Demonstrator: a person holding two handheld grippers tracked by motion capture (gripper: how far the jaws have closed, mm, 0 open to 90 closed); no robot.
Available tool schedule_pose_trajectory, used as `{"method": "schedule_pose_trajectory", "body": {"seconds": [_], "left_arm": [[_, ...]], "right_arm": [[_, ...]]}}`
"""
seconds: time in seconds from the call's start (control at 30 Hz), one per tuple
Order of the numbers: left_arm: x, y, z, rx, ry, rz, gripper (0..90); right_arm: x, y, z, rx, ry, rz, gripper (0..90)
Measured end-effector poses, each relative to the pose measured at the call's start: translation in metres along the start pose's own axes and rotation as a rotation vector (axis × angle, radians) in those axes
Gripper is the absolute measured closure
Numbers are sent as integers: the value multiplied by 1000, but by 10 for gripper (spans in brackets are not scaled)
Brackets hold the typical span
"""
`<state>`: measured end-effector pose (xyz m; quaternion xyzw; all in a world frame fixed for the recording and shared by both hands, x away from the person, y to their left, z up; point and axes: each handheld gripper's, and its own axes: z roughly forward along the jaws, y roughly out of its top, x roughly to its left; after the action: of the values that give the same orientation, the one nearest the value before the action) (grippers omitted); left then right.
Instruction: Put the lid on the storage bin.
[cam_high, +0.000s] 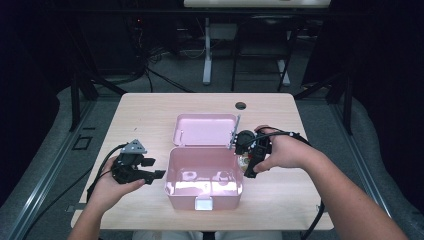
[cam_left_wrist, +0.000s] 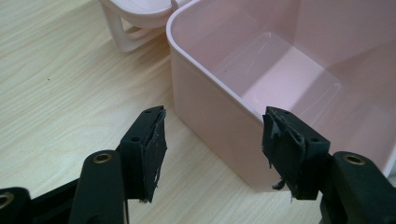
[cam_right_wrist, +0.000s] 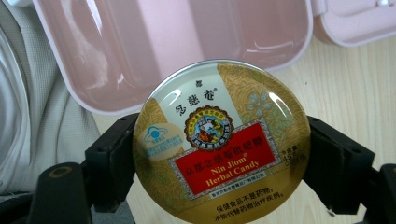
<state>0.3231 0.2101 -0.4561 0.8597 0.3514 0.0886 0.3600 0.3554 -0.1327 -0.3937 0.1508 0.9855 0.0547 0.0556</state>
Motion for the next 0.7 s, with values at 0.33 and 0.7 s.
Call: {"method": "schedule_pose_trajectory", "body": {"seconds": [0.33, 0.7], "left_arm": [[0, 0, 0, 3, 0, 4, 394], [0, 0, 1, 4, -1, 5, 394]], "right_arm": [[7, 15, 5, -6, 10, -41, 198], [14, 36, 10, -18, 27, -82, 199]]}}
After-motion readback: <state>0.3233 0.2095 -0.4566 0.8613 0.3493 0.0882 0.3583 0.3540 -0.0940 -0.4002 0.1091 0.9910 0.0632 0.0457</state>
